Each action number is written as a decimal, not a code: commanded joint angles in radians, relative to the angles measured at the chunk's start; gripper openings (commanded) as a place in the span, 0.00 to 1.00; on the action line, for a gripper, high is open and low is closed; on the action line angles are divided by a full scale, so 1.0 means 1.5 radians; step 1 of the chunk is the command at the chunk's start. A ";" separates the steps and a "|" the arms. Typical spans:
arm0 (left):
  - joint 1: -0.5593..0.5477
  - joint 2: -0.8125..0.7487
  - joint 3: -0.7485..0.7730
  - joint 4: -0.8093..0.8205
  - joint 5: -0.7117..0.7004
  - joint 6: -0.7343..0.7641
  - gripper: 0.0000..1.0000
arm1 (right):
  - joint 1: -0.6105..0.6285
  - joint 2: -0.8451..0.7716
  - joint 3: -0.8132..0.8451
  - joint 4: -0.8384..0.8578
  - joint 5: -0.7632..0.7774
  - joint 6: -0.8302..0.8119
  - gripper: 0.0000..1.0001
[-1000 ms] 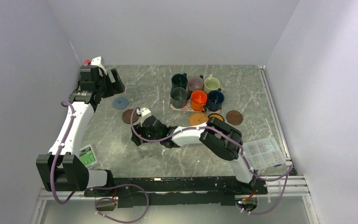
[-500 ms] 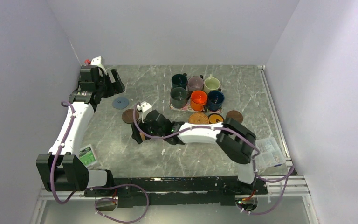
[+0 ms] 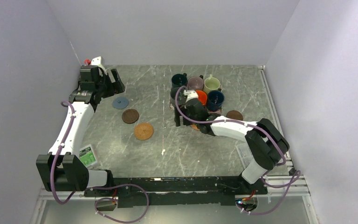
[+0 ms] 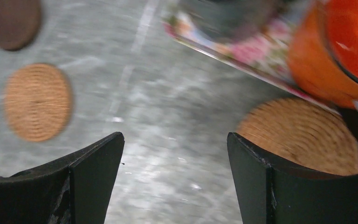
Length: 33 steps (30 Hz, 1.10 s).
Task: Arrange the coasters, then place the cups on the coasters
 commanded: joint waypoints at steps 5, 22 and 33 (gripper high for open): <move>0.003 -0.010 0.010 0.010 0.012 -0.012 0.94 | -0.090 -0.002 -0.038 -0.024 -0.008 0.039 0.85; 0.003 -0.011 0.012 0.009 0.015 -0.012 0.94 | -0.135 0.050 -0.060 -0.022 -0.050 0.056 0.85; 0.003 -0.011 0.010 0.010 0.014 -0.014 0.94 | -0.073 0.091 -0.067 -0.014 -0.135 0.111 0.83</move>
